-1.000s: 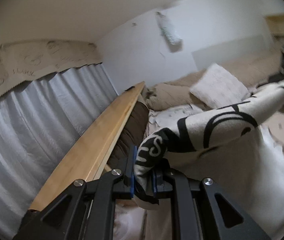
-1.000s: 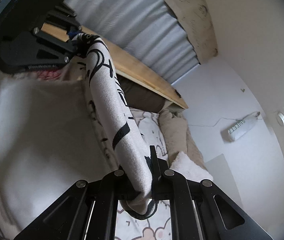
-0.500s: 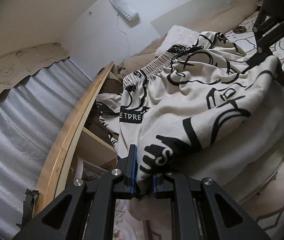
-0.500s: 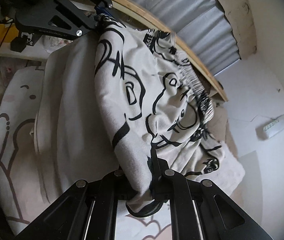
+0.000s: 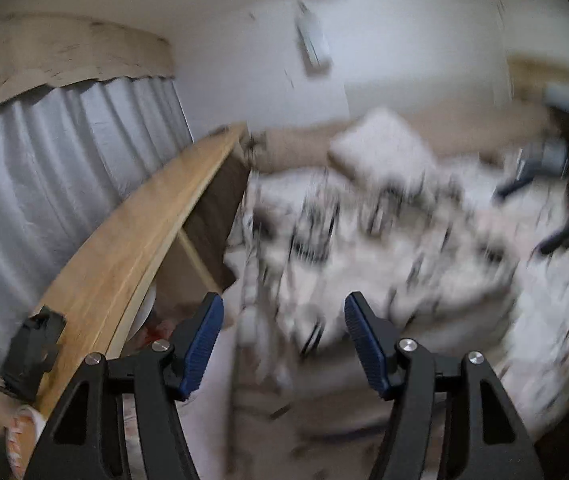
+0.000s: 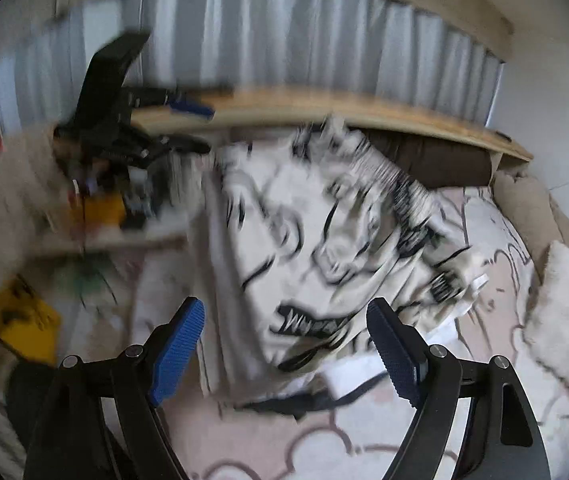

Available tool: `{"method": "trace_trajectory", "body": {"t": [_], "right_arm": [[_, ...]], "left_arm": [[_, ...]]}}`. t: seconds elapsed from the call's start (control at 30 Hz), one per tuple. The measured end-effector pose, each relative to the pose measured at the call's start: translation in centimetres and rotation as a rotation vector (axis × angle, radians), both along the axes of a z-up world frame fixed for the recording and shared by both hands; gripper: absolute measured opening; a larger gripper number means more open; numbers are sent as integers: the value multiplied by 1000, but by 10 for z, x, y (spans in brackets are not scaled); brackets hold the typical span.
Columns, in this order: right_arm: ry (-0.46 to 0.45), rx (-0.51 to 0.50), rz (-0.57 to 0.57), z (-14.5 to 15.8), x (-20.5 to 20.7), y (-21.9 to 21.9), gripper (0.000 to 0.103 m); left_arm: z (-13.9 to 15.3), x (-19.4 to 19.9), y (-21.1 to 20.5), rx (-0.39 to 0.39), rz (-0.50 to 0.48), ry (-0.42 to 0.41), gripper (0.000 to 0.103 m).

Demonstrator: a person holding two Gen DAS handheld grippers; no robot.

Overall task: Fold clothes
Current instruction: 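Lower the sweatshirt onto the clothes stack with both tools and release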

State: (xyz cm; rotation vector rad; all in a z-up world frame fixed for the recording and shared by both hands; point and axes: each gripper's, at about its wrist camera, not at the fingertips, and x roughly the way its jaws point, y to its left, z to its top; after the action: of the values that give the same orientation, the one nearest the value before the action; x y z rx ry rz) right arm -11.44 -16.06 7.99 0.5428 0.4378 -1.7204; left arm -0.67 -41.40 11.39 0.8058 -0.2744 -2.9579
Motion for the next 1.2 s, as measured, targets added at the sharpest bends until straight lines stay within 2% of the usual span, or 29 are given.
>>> {"method": "trace_trajectory", "body": {"t": [0.07,0.13,0.23,0.3,0.53,0.6,0.63,0.77,0.9,0.97,1.1,1.2], "right_arm": [[-69,-84,-43,6,-18,0,83],[-133,-126,-84,8,-37,-10,83],[-153,-126,-124,-1,-55,-26,83],[-159,-115,-132,-9,-59,-27,83],[-177,-72,-152,-37,-72,-23,83],[-182,-60,-157,-46,-75,-22,83],[-184,-54,-160,-50,-77,-22,83],[-198,-41,-177,-62,-82,-16,83],[-204,-114,-245,-48,-72,7,83],[-112,-167,-327,-31,-54,16,83],[3,-219,-351,-19,-19,16,84],[53,-184,-330,-27,-1,1,84]], "left_arm": [[11,-27,8,91,29,-11,71],[21,-55,15,181,58,-21,72],[19,-101,25,266,95,-81,72],[7,-136,26,290,142,-141,72],[-53,-208,-4,427,307,-358,74],[-54,-209,-14,470,316,-342,74],[-49,-207,-18,467,328,-327,74],[-26,-185,-32,389,398,-271,74],[-1,-144,-35,310,414,-187,73],[6,-121,-32,289,402,-143,73],[-6,-71,-4,283,330,-99,74],[-37,-61,12,264,322,-141,74]]}}
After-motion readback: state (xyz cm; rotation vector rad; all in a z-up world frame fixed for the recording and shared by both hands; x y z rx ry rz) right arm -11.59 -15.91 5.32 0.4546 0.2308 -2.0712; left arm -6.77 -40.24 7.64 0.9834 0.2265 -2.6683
